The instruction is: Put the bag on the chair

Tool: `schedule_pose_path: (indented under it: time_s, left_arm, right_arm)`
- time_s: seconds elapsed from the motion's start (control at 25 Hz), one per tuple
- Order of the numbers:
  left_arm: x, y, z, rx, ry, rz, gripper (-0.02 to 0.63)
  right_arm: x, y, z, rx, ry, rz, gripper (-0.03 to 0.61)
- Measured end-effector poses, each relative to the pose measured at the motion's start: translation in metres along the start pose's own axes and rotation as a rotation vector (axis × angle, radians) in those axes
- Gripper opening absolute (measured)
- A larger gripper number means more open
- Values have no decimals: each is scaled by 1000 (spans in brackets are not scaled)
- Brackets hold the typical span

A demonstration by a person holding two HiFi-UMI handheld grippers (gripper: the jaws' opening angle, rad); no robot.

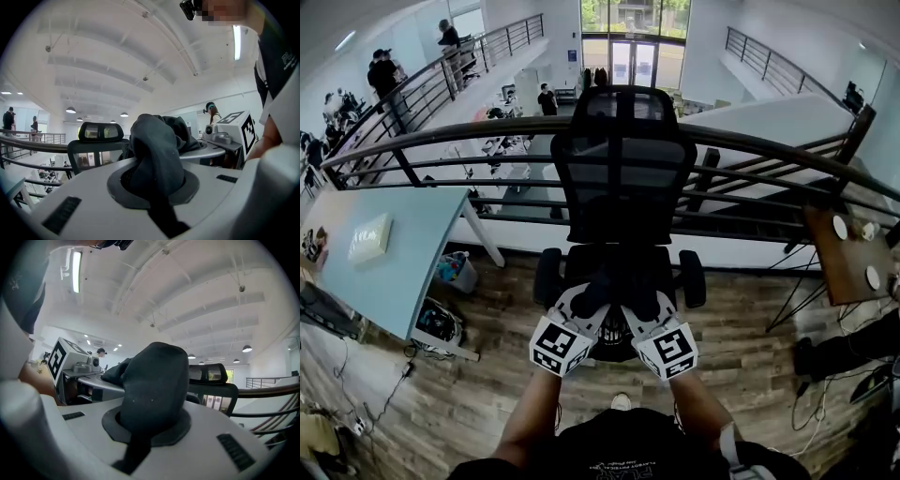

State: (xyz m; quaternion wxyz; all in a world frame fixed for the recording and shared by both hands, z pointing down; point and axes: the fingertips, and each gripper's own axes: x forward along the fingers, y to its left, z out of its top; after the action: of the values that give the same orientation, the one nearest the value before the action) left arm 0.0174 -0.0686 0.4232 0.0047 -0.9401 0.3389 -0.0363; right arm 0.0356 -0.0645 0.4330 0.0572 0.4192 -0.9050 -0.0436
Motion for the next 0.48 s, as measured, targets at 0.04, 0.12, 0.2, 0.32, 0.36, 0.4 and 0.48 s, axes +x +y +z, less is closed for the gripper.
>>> schedule_pose_path:
  time_s: [0.04,0.12,0.2,0.32,0.36,0.4,0.48]
  left_arm:
    - [5,1,-1,-7,2,2,55]
    - [14,5,-4,-20,7,9,55]
    - [21,8,-9,-28,19,12,55]
    - [29,6,-16,-31,29,4,55]
    - [32,6,-16,-33,28,1,55]
    - [36,7,-15,-37,26,-1,55]
    - [42,11,-15,-50,26,-4,55]
  right_arm:
    - [2,-4,-2,1,3,4,41]
    - [6,-13,-7,2,8,16,41]
    - [9,-19,-13,5,15,27,41]
    - [7,-26,-20,14,24,27,41]
    - [7,-29,-20,13,25,26,41]
    - [9,-32,-20,10,28,26,41]
    - [13,-38,-21,8,33,27,41]
